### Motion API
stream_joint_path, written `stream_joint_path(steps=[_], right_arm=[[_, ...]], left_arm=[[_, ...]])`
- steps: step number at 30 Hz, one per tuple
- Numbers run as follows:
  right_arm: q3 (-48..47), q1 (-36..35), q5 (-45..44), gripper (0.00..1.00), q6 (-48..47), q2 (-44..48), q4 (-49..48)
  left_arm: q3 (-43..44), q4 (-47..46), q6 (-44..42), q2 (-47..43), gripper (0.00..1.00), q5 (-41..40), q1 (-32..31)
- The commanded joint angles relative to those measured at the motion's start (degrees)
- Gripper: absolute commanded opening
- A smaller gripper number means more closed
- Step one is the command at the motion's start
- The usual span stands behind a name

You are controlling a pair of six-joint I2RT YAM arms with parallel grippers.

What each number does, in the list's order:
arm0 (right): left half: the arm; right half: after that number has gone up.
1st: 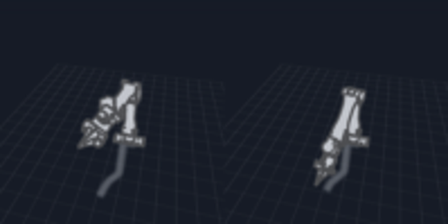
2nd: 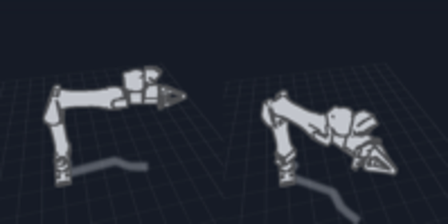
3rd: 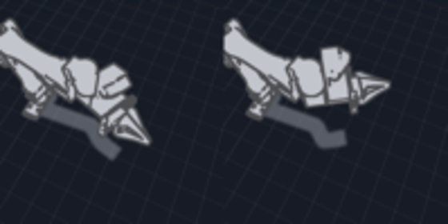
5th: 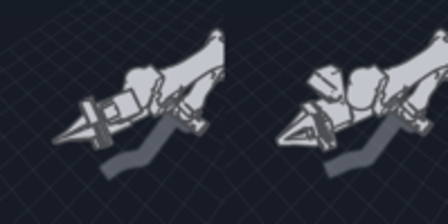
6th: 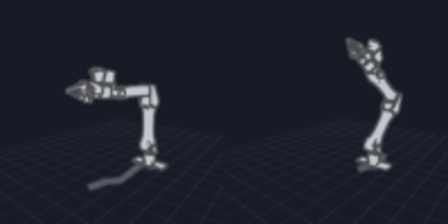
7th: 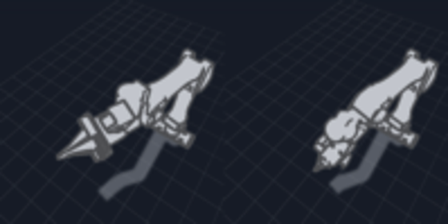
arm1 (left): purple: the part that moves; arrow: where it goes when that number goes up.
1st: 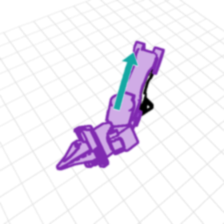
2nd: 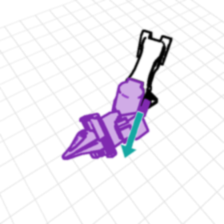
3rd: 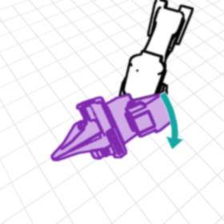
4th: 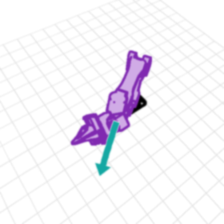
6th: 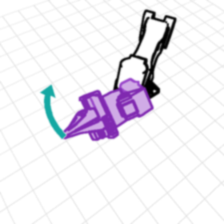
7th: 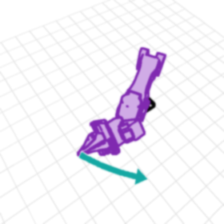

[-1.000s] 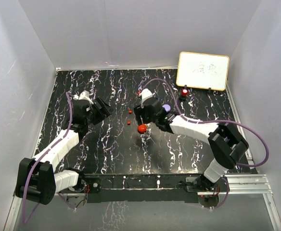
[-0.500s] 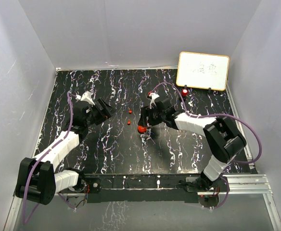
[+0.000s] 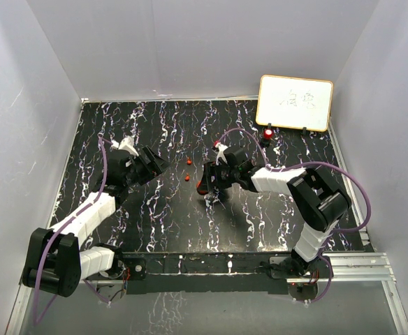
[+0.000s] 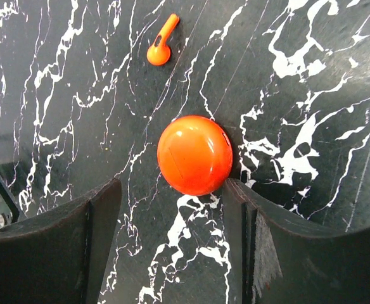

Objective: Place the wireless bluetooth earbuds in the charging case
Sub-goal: Pick up the charging case at the center of the board.

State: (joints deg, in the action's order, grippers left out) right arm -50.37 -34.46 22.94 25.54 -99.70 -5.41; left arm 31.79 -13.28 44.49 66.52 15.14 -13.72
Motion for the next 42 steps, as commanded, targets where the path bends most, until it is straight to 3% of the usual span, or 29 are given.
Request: stream_joint_path(steps=[1, 14, 22, 42], right_arm=[[0.8, -0.3, 2.1, 0.63, 0.8, 2.3, -4.0], [1.5, -1.9, 2.0, 0.63, -0.9, 6.4, -3.7], [-0.4, -1.8, -11.0, 0.67, -13.4, 7.9, 3.6], [-4.0, -1.8, 3.0, 0.7, -7.1, -2.5, -5.6]], left_arm=[[-0.4, -0.6, -0.5, -1.6, 0.79, 1.2, 0.2], [-0.7, -0.6, -0.5, -1.4, 0.79, 1.3, 0.3], [-0.8, -1.2, -0.5, -1.1, 0.79, 1.9, 0.3], [-1.9, -2.6, -0.3, -0.4, 0.79, 2.3, 0.3]])
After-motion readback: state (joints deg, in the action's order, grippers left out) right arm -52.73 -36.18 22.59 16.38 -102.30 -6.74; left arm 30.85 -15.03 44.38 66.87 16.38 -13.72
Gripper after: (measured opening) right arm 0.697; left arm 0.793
